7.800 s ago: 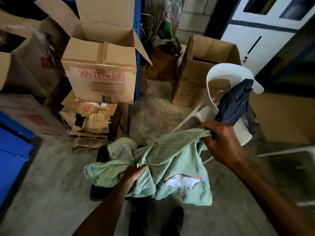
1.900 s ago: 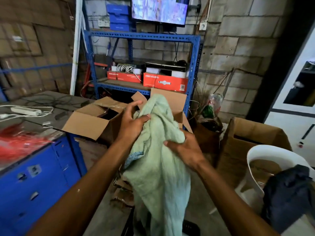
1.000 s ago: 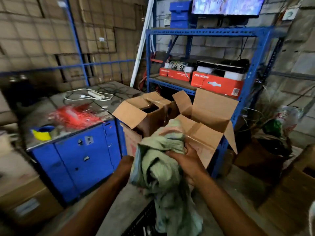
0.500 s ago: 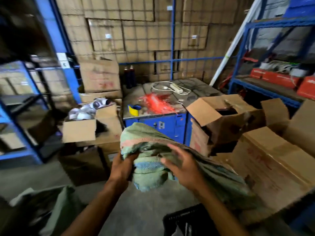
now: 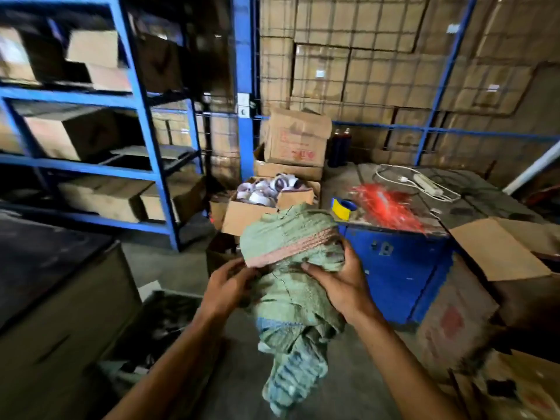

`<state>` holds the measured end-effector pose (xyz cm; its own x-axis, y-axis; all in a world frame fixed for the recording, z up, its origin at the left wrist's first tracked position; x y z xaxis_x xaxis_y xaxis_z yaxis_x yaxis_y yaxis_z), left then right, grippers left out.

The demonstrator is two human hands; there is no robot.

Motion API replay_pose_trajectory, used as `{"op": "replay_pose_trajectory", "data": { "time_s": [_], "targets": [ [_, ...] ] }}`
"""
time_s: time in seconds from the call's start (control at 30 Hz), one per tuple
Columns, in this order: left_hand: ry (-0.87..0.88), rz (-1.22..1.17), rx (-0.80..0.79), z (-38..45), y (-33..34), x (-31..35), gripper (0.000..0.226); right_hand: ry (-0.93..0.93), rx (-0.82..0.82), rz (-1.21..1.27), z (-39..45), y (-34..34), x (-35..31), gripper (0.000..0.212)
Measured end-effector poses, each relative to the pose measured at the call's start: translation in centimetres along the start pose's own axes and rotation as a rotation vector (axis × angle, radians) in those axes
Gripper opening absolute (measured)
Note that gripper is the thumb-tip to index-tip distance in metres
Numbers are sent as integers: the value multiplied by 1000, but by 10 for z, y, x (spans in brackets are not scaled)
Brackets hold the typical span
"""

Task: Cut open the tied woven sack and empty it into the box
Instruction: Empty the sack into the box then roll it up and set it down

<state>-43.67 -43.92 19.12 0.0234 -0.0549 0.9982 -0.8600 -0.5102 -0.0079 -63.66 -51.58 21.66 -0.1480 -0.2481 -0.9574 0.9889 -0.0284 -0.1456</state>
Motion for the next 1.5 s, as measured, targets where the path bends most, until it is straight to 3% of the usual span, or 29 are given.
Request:
{"op": "replay_pose_trajectory", "data": {
  "time_s": [0.07,0.1,0.2,0.27,0.3,0.37,0.43,0.5,0.57,0.63,0.67,0.73,0.83,0.9,0.93,1.07,1.23,1.37,1.5],
  "targets": [
    [-152,-175,-166,-8,4,4,37,-96,-131,-38,-1,34,-11,89],
    [-166,-185,-176,-6,-5,3,43,-120,-247,-41,-4,63,-13,95],
    [-97,-272,76,13,-65,0,57,7,-632,-62,-24,142,-12,101],
    [-119,-354,264,21,-110,-10,35,24,-739,-97,-27,166,-12,92],
    [-126,-374,321,22,-131,-13,26,-16,-719,-115,-22,173,-18,80],
    [-164,-397,385,20,-167,-23,17,-110,-527,-132,-5,172,-34,64],
    [-178,-423,329,18,-186,-30,14,-35,-455,-163,5,177,-38,79],
    [-199,-354,225,18,-188,-35,25,123,-672,-99,-11,209,-40,82],
    [-218,-223,217,24,-193,-42,29,106,-856,-80,-30,248,-39,53],
    [-191,-106,284,40,-212,-47,20,48,-849,16,-36,276,-42,33],
    [-166,-39,344,50,-228,-50,23,31,-830,48,-32,287,-39,37],
    [-84,25,445,66,-263,-50,51,0,-835,89,-19,307,-37,44],
    [46,-122,326,90,-288,-55,81,-62,-1034,104,0,343,-31,45],
    [25,-197,191,104,-288,-68,61,-62,-1137,66,14,372,-20,46],
    [-14,-205,197,110,-289,-78,51,-62,-1157,42,24,387,-13,45],
    [-76,-155,494,152,-307,-127,42,-111,-1224,-77,65,455,40,49],
    [-242,-344,518,206,-304,-183,71,-178,-1250,-100,114,527,123,40],
    [-285,-122,735,254,-307,-236,67,-231,-1286,-165,126,589,219,67],
    [-342,-60,1003,279,-315,-328,59,-279,-1321,-174,108,638,305,54]
  ]
}}
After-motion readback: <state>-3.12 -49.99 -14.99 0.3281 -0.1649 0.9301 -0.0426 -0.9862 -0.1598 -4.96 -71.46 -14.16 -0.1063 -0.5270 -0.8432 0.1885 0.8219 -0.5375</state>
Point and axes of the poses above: each hand's wrist, its own z-axis towards the middle knuckle, its own y-axis out of the palm, x = y × z, the point moved 6 cm from there along z, towards the middle knuckle, and after that the axes turned 7 degrees about x, right-handed, at the moved point
